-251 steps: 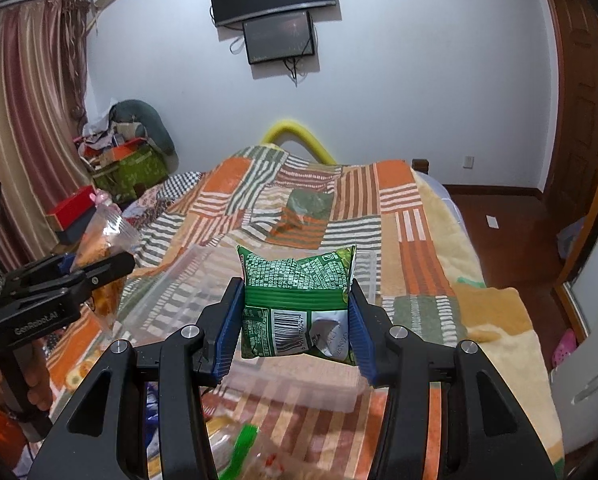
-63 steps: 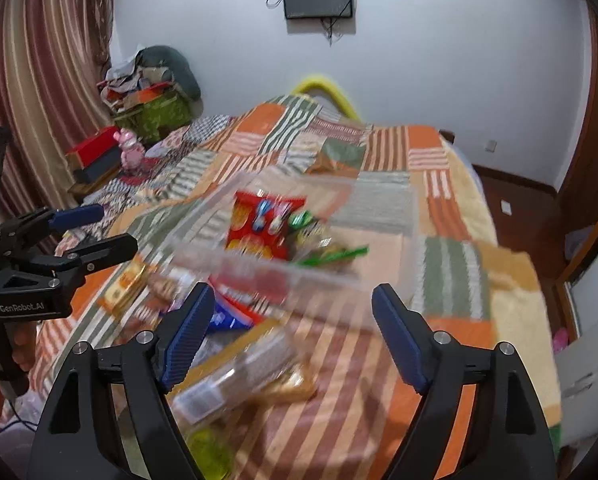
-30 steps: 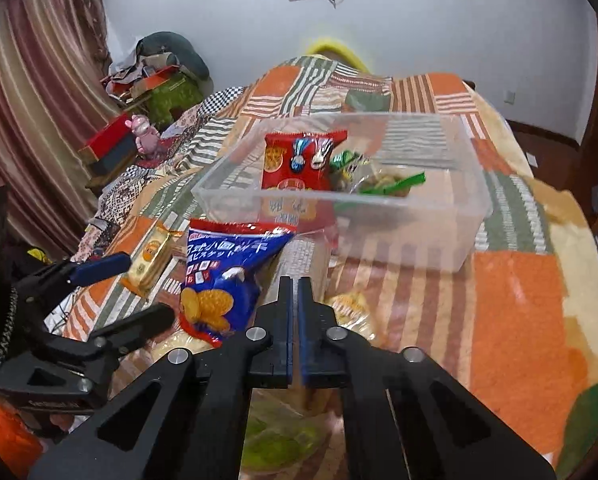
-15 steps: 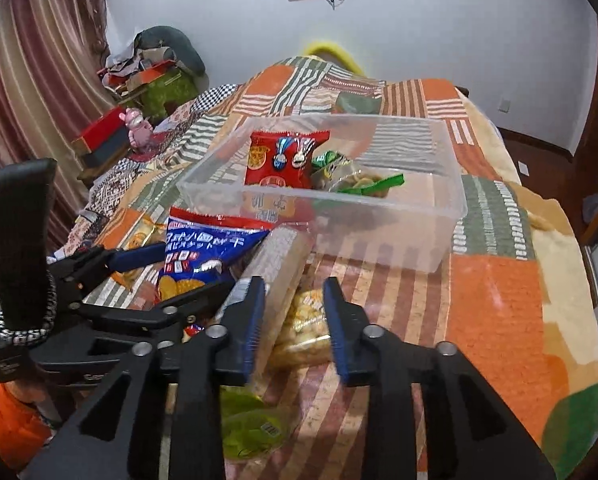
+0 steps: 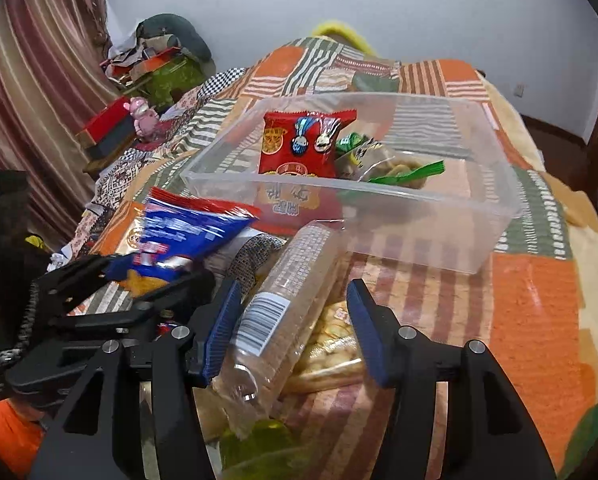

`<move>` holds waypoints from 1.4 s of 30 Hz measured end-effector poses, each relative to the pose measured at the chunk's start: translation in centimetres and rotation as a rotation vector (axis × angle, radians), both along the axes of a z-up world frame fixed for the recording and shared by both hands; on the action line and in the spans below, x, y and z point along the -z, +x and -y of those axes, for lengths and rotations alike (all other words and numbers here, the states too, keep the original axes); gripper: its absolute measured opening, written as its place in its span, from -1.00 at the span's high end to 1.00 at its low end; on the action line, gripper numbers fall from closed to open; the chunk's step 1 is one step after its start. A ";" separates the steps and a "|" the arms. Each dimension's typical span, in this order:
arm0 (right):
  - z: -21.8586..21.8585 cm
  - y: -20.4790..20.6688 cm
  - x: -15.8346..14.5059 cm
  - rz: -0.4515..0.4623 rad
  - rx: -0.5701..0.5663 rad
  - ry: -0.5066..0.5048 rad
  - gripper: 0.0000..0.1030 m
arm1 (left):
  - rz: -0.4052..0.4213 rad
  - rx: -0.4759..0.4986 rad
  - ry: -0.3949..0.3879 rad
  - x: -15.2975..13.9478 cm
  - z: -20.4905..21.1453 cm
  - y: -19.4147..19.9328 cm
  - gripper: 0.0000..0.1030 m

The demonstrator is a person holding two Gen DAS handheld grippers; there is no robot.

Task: Organize snacks
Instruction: 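Grasp the blue biscuit bag with left tool while right tool grasps bottled drink, then drop the blue bag and bottle into the clear box, opening both tools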

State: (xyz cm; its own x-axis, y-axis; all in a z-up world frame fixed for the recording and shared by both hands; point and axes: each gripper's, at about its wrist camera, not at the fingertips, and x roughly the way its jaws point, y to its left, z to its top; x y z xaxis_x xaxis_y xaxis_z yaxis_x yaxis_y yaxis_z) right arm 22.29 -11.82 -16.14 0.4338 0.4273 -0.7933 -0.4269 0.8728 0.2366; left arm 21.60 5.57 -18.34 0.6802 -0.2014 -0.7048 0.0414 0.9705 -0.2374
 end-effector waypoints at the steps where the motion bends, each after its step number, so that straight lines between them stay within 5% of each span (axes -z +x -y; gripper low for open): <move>1: -0.2 0.2 0.2 -0.012 0.000 0.003 0.00 | 0.008 -0.003 -0.004 -0.3 -0.3 -0.2 -0.19; 6: -1.2 0.8 1.3 -0.047 -0.010 -0.021 0.00 | 0.019 -0.008 0.009 -0.9 -1.3 -0.9 -0.19; 11: -1.4 0.7 1.3 -0.036 -0.013 -0.036 0.37 | 0.017 -0.011 0.009 -1.0 -1.3 -1.2 -0.19; 26: 1.5 -1.2 -2.9 0.081 0.015 -0.006 0.39 | 0.075 -0.020 0.025 -4.3 -0.5 -1.0 -0.19; 42: 5.1 2.3 -6.7 0.185 0.125 0.056 0.39 | 0.182 0.019 0.046 -8.8 1.8 2.3 -0.19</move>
State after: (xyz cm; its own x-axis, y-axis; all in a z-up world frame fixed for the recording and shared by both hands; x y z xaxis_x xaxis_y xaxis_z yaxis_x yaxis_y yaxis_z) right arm 24.58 -16.95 -9.46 0.6222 0.4016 -0.6720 -0.3565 0.9096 0.2136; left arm 23.92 3.78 -9.56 0.7935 -0.1853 -0.5797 0.0976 0.9789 -0.1793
